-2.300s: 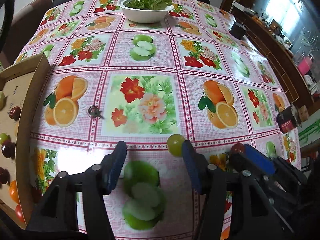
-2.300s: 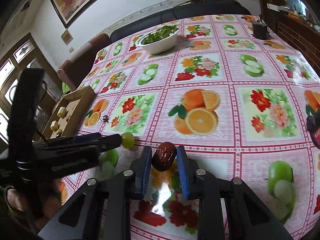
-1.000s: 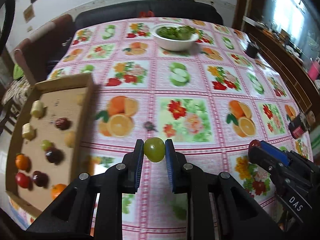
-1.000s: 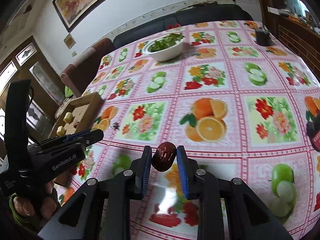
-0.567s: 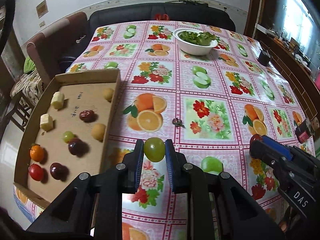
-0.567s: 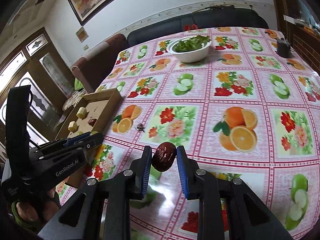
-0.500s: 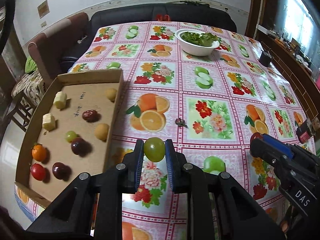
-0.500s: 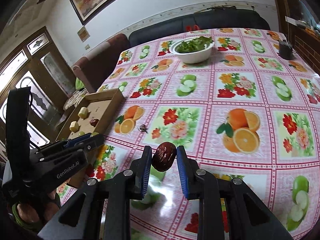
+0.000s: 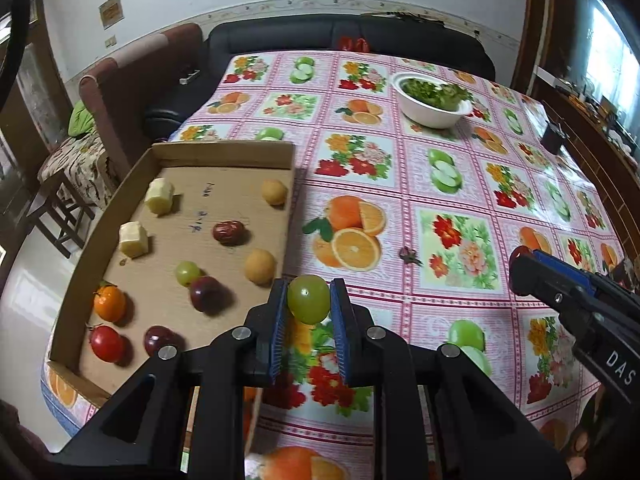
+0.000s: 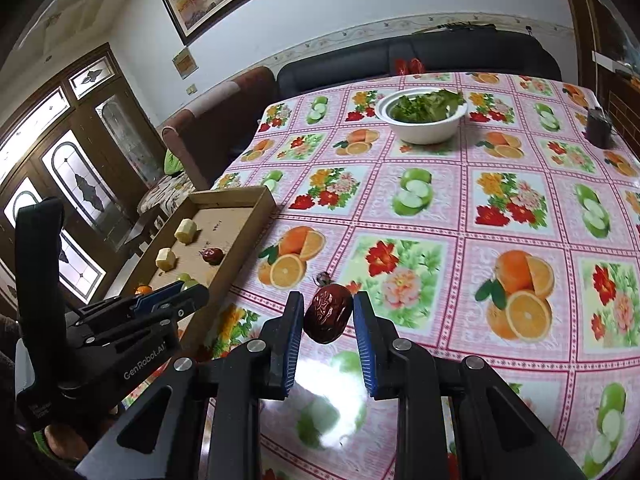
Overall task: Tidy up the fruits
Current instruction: 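Carry the grape in the left tool to the tray while the right tool carries its date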
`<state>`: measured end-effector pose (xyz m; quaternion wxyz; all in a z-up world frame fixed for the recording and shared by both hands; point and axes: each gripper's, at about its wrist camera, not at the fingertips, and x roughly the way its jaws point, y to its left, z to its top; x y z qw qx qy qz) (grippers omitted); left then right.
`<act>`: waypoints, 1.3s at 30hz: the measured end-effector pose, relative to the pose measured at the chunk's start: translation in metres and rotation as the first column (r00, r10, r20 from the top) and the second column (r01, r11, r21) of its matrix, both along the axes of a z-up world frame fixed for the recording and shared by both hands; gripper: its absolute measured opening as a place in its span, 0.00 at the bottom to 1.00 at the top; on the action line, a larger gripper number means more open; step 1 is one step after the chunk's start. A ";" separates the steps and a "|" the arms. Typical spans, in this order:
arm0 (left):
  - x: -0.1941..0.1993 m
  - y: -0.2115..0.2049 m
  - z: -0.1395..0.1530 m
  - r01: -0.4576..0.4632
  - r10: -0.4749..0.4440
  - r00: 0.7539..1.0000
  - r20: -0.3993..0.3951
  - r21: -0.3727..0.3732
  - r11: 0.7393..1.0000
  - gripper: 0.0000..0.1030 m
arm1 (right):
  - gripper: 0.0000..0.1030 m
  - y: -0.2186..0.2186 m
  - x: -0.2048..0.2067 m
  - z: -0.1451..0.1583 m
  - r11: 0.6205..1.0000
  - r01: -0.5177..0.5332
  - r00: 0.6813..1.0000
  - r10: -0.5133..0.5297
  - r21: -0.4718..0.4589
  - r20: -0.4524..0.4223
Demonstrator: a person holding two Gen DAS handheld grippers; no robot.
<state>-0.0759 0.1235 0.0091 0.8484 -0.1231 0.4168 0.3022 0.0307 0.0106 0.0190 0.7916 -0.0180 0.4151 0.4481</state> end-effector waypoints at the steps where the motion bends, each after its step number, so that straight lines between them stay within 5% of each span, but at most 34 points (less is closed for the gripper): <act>1: -0.002 0.003 0.001 -0.008 0.008 1.000 0.001 0.001 1.000 0.18 | 0.25 0.003 0.000 0.001 1.000 -0.004 1.000 0.004 0.000 0.002; 30: -0.048 0.084 -0.005 -0.189 0.190 0.982 0.008 -0.045 0.981 0.18 | 0.25 0.101 -0.001 0.008 0.991 -0.133 0.991 0.132 0.011 0.007; 39: -0.075 0.130 -0.011 -0.241 0.250 0.967 0.036 -0.171 0.955 0.18 | 0.25 0.141 -0.005 0.008 0.984 -0.179 0.984 0.179 0.011 0.000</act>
